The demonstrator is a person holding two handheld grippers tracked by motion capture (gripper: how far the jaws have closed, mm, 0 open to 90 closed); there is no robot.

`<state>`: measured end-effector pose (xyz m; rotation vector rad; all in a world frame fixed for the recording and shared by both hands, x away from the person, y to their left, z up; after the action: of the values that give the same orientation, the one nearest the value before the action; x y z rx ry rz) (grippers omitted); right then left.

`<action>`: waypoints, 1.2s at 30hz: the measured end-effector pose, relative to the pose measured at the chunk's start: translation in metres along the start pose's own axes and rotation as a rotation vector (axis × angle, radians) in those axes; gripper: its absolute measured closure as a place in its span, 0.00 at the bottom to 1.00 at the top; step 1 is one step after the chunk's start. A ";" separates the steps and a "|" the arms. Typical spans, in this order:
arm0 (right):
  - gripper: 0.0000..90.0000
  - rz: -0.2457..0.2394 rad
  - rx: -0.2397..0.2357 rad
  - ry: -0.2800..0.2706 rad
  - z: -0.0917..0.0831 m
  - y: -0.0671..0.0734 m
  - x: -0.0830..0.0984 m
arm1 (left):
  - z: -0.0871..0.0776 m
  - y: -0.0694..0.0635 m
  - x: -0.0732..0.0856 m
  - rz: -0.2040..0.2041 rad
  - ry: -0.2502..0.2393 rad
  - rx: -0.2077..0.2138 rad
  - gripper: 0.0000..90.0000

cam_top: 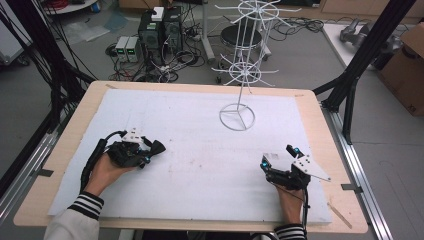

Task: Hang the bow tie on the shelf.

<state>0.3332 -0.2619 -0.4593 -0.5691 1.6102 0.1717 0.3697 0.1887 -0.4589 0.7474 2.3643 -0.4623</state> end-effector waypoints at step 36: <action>0.01 0.000 0.000 -0.004 0.000 -0.001 0.000 | -0.037 -0.025 -0.071 -0.129 -0.529 0.163 0.85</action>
<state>0.3337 -0.2622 -0.4591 -0.5682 1.6060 0.1726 0.3849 0.1588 -0.3821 0.4688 1.8964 -0.8065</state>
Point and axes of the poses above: each handheld gripper's, and its own axes: z roughly forward along the jaws, x roughly out of its underside, y roughly to its left, the point moved 6 cm from there along z, roughly forward along the jaws, and after that the axes turned 15 degrees about -z, right-handed, at the moved point
